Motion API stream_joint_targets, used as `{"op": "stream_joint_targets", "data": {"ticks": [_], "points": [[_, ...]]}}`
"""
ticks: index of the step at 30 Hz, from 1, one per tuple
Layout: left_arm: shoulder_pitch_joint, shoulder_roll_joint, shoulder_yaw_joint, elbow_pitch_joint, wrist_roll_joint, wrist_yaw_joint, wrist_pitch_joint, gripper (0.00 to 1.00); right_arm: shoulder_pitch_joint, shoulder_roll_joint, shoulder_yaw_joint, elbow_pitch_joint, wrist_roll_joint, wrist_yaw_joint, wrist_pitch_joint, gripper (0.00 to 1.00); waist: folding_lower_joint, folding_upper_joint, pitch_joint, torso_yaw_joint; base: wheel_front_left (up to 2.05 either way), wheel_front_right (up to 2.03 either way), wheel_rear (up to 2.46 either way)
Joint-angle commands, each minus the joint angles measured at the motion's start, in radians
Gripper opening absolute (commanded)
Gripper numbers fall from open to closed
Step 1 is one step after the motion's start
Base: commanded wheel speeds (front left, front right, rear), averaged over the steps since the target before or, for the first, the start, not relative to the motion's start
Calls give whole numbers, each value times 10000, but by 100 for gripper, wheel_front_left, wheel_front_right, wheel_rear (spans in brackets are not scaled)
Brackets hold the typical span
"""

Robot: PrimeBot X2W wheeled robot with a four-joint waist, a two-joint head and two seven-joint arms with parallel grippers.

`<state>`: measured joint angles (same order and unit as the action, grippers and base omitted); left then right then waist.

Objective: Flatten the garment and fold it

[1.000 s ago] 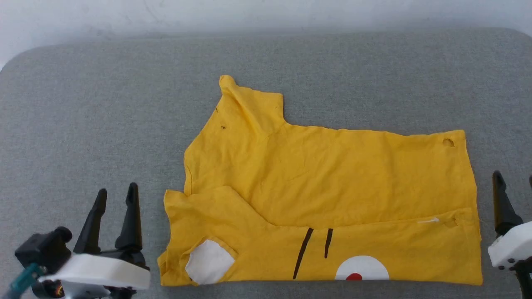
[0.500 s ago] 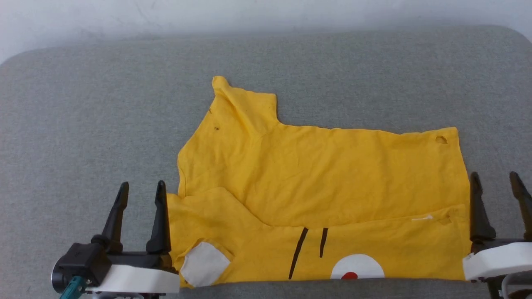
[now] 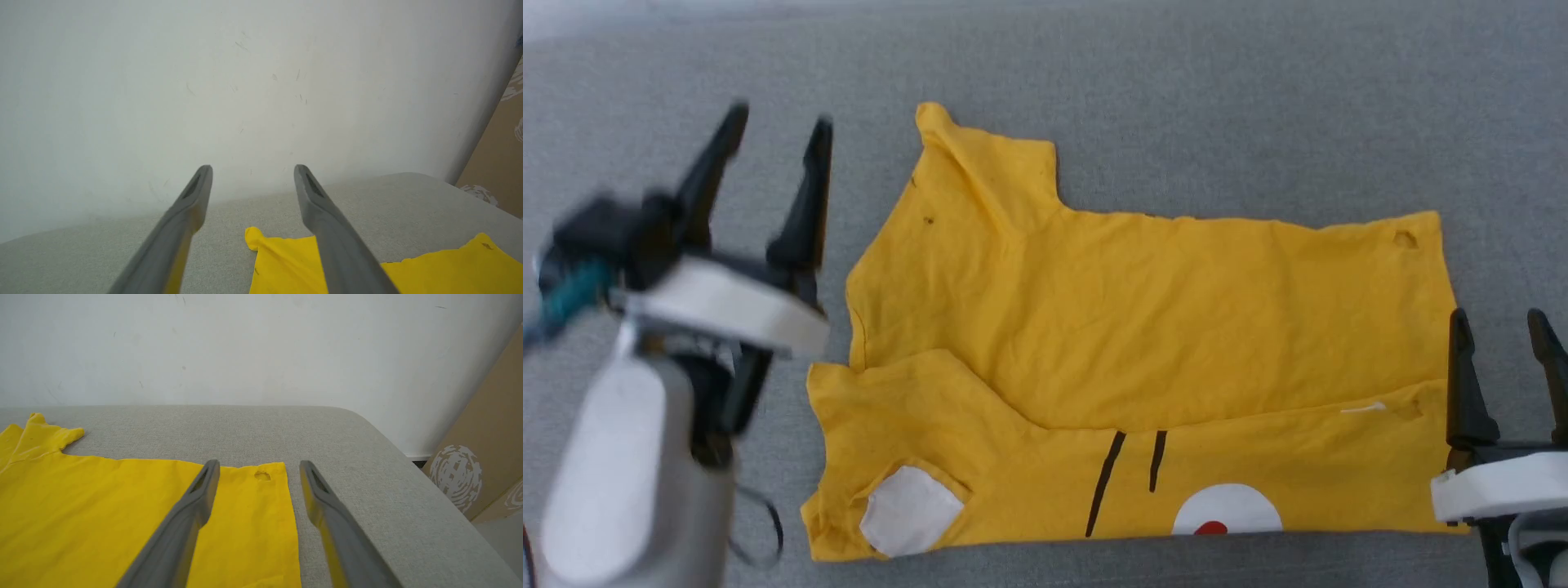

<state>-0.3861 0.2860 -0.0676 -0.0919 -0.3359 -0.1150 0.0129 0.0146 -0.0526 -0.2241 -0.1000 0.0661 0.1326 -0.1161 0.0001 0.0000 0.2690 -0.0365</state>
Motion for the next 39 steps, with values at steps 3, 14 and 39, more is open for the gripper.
{"op": "stream_joint_targets", "data": {"ticks": [3,14,39], "points": [[-1904,625,-569,530,-475,-132,1147,100,-393,23,59,-20,65,-19,-99,100,-1,0,989,-88,0,0,0],[-5829,1955,-3082,2760,-2784,-155,4140,100,-1207,24,427,22,112,-19,-213,100,-1,0,2566,-646,0,0,0],[-6828,3135,-4101,4812,-3635,-83,6231,0,-1968,24,558,731,465,-19,-719,100,-1,0,3849,-1673,0,0,0]]}}
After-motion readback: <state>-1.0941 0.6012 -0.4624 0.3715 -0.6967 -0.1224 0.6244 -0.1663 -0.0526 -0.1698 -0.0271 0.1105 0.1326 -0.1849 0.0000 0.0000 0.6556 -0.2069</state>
